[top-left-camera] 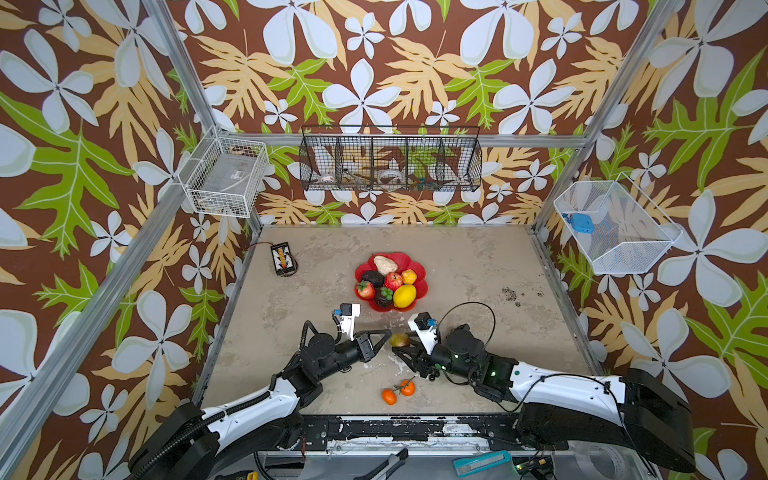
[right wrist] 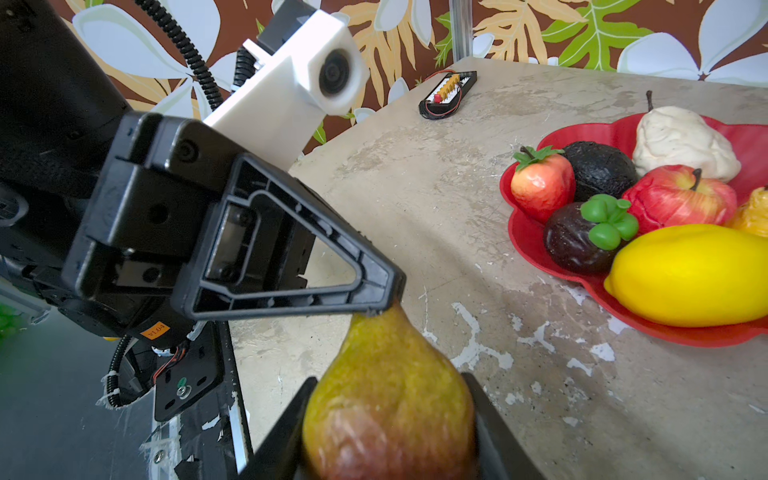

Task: Place and organize the fake fruits in the fruit bowl
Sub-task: 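Close the left gripper on the pear and open the right gripper, then carry the pear to the red plate with the left gripper while the right withdraws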

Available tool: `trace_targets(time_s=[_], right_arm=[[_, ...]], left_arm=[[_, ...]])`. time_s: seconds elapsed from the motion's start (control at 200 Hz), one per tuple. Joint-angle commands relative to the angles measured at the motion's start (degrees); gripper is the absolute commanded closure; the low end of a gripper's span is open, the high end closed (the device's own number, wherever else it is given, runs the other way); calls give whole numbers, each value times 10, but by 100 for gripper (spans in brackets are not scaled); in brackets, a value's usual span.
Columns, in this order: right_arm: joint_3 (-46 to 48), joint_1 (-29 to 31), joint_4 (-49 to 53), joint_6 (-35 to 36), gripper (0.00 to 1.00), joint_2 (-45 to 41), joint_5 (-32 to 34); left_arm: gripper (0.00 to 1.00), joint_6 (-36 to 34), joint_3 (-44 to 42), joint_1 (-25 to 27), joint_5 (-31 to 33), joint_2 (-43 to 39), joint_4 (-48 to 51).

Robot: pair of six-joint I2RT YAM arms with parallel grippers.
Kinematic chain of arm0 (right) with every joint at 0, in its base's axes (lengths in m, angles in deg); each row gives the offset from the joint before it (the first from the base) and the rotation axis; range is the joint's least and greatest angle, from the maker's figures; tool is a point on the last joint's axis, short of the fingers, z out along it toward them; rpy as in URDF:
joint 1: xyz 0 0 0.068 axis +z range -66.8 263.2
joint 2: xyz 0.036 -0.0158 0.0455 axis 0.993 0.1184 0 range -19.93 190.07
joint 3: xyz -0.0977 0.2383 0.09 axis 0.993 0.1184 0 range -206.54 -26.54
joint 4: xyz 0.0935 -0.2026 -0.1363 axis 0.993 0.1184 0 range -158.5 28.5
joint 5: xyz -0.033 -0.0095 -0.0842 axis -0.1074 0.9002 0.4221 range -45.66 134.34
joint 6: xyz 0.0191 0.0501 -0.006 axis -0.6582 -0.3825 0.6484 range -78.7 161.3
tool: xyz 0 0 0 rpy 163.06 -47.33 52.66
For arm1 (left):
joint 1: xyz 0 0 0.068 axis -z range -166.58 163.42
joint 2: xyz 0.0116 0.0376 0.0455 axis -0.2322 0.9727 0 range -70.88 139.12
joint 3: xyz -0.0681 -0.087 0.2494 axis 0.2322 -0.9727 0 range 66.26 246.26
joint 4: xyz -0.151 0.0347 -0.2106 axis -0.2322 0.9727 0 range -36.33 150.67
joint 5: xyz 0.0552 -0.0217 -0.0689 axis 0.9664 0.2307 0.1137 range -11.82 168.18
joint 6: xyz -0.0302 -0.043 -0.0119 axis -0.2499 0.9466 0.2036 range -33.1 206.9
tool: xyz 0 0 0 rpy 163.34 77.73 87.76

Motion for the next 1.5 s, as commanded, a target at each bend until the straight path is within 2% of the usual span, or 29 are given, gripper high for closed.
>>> trace_targets(time_s=[0.0, 0.12, 0.205, 0.27, 0.4, 0.551, 0.651, 0.821, 1.061, 1.281, 1.496], right_arm=[[-1, 1, -6, -8, 51, -2, 17], [-3, 1, 2, -10, 45, -5, 21], [-8, 1, 16, -12, 37, -10, 31], [-11, 1, 36, -17, 29, -20, 58], [-16, 1, 89, -25, 19, -54, 116], [-21, 1, 168, -37, 15, -109, 174], [-25, 1, 237, -65, 15, -152, 237], [-57, 1, 386, -162, 15, -205, 324], [-42, 1, 447, -227, 17, -257, 314], [-3, 0, 428, -257, 17, -304, 283], [12, 1, 425, -260, 17, -312, 281]], left_arm=[[98, -9, 13, 0, -10, 0, -4], [99, -20, 25, 0, -2, 2, 10], [100, -42, 45, 0, 7, 6, 41], [100, -70, 70, 0, 21, 10, 80], [100, -133, 128, 0, 78, 30, 162], [100, -202, 194, 0, 156, 75, 226], [100, -238, 240, 0, 207, 116, 250], [100, -297, 337, -5, 299, 200, 276], [100, -340, 486, -18, 345, 352, 298], [100, -386, 622, -28, 382, 477, 353], [100, -394, 724, -42, 378, 566, 401]])
